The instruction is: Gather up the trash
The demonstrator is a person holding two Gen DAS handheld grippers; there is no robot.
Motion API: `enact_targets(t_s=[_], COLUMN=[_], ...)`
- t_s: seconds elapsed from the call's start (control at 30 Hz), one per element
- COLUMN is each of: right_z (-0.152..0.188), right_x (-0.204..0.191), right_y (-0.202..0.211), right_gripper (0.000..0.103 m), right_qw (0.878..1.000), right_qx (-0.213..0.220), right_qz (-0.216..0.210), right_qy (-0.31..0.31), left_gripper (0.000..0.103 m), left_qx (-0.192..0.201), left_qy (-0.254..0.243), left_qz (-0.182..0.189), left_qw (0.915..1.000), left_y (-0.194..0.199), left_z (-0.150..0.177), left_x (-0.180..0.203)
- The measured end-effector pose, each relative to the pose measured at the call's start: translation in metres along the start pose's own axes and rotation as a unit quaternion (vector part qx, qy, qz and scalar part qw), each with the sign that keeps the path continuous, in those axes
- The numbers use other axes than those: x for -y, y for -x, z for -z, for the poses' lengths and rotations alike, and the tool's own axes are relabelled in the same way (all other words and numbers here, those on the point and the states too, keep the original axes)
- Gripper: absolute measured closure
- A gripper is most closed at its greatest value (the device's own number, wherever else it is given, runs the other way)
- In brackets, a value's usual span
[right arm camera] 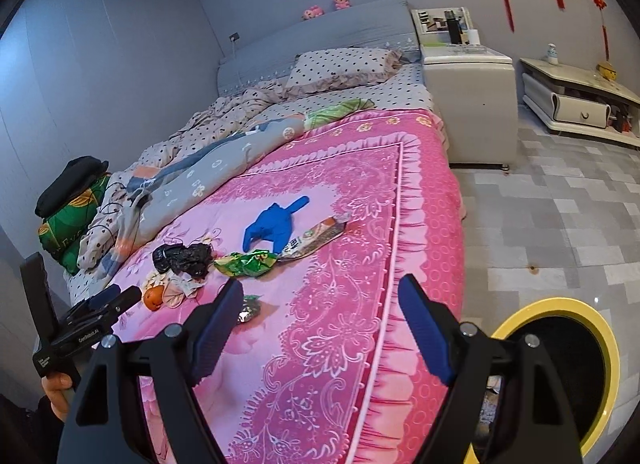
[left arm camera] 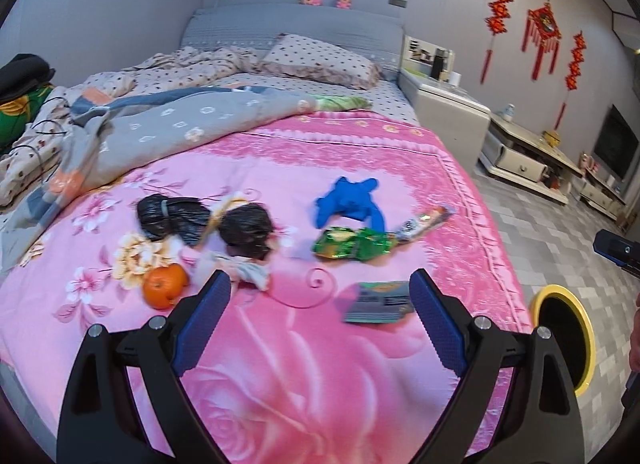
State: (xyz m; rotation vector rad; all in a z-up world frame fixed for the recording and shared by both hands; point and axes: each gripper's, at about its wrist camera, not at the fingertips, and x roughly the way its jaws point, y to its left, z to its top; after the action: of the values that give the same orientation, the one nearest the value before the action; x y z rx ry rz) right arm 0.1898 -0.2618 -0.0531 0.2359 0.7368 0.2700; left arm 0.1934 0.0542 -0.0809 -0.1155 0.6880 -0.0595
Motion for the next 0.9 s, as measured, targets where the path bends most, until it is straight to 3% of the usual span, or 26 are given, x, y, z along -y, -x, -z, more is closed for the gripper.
enact_targets(t_s=[0.43, 0.9], right_z=[0.004, 0.030], right_x=[-0.061, -0.099], right_y=[-0.071, -0.144], right_gripper=[0.027, 0.027], right_qw=[0.997, 0.990], right_qx=[-0.051, -0.118], right_qz=[-0.025, -0.031], right_qy=[0.043, 0.069], left_gripper=[0.016, 0.016], left_qx=[-0.013, -0.045], left_qy=[0.048, 0.084], left_qz=[-0.061, -0.098], left_qw=[0.9969, 0.9907], left_y=[-0.029, -0.073], left_z=[0.002, 0.017], left_x=[-0.087, -0.142])
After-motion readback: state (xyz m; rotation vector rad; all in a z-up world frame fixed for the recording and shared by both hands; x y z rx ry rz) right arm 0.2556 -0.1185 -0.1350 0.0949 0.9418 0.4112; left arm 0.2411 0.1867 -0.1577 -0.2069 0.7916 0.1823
